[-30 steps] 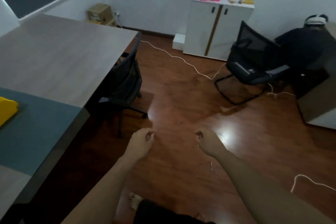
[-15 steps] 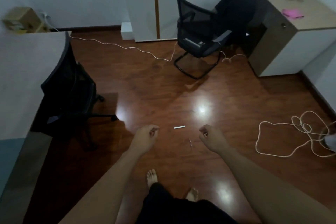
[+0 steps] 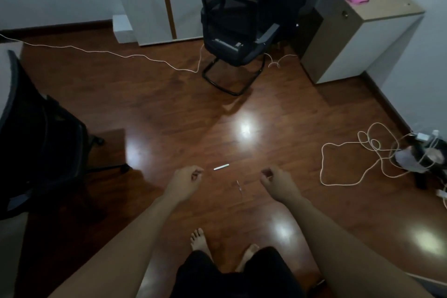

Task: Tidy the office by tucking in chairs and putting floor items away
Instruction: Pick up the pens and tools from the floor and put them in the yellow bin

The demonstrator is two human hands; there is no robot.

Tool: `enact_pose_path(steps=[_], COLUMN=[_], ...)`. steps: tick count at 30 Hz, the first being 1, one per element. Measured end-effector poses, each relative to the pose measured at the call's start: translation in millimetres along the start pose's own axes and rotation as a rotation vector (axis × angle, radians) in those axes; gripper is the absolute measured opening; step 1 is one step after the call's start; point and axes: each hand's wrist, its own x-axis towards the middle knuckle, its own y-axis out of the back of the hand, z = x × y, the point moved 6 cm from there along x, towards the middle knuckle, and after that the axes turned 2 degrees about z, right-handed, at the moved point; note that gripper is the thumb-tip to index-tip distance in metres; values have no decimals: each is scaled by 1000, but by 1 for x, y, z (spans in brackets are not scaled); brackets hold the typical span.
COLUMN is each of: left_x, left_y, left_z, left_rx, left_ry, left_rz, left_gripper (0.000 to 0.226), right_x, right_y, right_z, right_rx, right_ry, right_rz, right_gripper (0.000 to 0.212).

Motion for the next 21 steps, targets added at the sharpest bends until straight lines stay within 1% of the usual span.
enact_pose_path(steps=[7,11,13,17,21], left_x=[71,112,130,169,225], left_y=[-5,-17,-27,-60,-123], left_z=[6,8,9,6,-30], left_rx=[-25,-37,-47,-31,-42], left_ry=[17,80,112,146,185], left_rz=[-40,-51,-47,-52,-60], left_gripper=[23,24,23,23,21], right_x=[41,70,88,130,187], right_y=[0,-2,-4,-22,-75], right_z=[19,40,54,80,128], right_rx=[54,32,10,6,41], right_ry=[-102,-148,-162,-164,-193], right_rz=[-40,-101,-119,-190,-215], right_gripper=[24,29,28,29,33])
